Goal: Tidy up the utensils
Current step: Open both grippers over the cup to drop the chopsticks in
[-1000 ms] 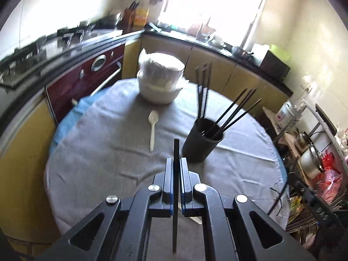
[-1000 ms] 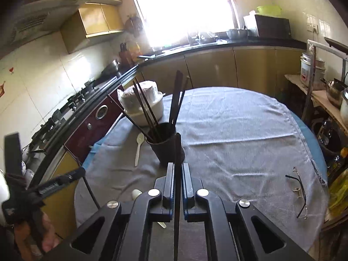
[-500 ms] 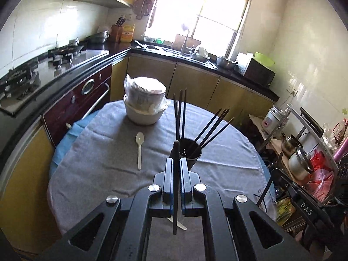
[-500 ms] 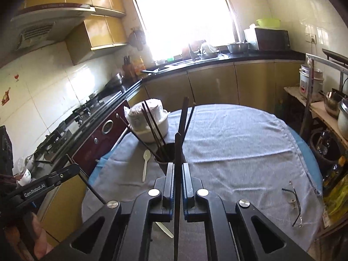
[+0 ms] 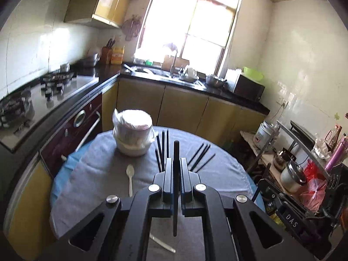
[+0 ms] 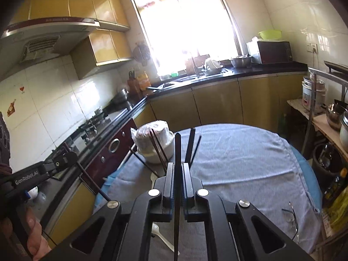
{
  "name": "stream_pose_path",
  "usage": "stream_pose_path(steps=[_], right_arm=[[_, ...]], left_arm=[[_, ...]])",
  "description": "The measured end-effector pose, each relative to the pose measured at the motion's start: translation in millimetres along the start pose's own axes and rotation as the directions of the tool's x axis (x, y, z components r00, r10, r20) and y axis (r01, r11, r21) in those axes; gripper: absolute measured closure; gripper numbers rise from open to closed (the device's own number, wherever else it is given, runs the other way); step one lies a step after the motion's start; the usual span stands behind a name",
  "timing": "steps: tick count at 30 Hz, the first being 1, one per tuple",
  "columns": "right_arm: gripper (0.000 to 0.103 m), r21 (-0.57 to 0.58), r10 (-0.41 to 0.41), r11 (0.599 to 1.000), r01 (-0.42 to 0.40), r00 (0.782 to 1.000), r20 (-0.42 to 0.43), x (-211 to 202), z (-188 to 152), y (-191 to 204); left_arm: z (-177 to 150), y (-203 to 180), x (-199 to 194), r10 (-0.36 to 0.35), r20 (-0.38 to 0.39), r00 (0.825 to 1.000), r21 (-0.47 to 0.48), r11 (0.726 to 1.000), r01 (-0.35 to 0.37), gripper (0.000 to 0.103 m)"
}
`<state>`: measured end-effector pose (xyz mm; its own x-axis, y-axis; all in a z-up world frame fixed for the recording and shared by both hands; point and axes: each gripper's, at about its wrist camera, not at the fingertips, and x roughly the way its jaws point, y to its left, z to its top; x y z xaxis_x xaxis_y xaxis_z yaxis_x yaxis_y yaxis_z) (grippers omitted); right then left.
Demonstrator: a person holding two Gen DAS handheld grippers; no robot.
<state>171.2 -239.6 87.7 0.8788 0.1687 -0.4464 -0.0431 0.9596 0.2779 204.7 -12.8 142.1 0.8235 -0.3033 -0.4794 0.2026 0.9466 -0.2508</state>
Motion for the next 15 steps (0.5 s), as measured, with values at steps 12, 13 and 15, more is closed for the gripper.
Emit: stream_pose_path(steps=[12,13,15], right_arm=[[0.097,0.002,-0.004,1.000,0.004,0.997,0.074,49.1,48.8,6.0],[0.097,0.001,-0.004,1.000,0.004,0.997,0.078,55.0,52.5,5.4],[0.097,0.003,-0.012,1.000,0.012,0.996,0.091,66.4,58.3,4.6]], left_arm=[[43.2,-13.1,57.1,0.026,0.033,0.999,0.031,0.999,-0.027,0.098],[45.9,-12.7,63.2,0.029,0.036,0.999,0.030,0.999,-0.030,0.098],[50.3,-11.1,73.5,0.030,0.049,0.998,0.031,0.999,-0.032,0.098]])
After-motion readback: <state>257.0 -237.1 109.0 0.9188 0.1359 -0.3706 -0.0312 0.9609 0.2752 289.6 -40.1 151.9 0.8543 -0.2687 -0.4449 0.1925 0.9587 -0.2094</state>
